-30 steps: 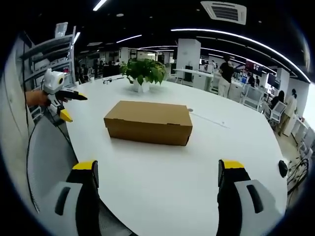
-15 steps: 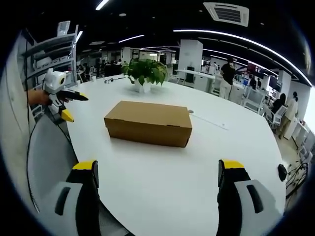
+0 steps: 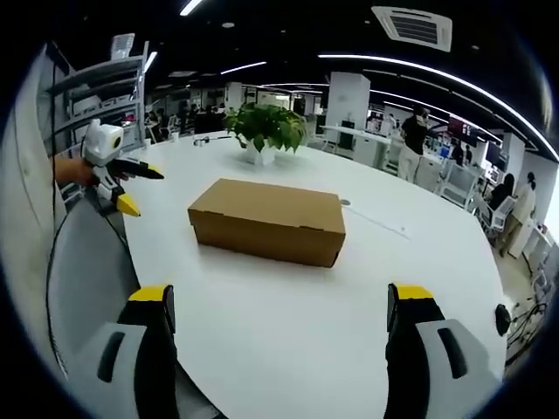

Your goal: Operate the shoe box by opening the lid, removing the specified soft item, and placing it in the target area until the item is outside and the box remains undamaged.

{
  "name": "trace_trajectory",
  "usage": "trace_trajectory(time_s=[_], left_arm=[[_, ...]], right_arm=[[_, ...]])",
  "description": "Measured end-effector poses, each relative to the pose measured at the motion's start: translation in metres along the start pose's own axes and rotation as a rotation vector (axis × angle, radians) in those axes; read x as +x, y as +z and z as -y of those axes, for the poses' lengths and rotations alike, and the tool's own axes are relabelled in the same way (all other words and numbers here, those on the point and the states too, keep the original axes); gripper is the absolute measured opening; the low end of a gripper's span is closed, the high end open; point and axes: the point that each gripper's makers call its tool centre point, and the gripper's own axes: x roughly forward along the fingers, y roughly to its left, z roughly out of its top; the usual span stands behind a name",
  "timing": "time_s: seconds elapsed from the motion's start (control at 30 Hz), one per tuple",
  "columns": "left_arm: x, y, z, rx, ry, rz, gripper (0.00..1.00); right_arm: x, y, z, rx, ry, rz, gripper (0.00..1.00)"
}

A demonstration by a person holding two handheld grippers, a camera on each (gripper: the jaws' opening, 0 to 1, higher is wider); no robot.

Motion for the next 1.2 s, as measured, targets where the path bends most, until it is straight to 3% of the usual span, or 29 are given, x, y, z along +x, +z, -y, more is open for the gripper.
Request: trace_trajectory(time_s=[0.33,0.67,0.83,1.0,1.2], left_arm=[[0.017,0.008,0.016,0.006,-0.005,0.02,0.81],[0.035,0.017,0.017,-0.069,0.041,0.029,0.7],[0.044,0.014,0.02,-0.082,0.044,0.015,0.66],[0.048,0.007,0.019,-0.092,0.042,-0.002,0.64],[0.053,0.002,0.011,-0.082,0.081,-0.03,0.6]], right_arm=[[0.016,0.012,0.014,-0.042,0.02,0.044,0.96],[0.036,0.018,0.03,-0.094,0.052,0.05,0.96],[0.045,0.021,0.036,-0.107,0.07,0.053,0.85],[0.057,0.02,0.039,-0.1,0.106,0.057,0.83],[0.074,0.018,0.046,-0.118,0.138,0.043,0.79]])
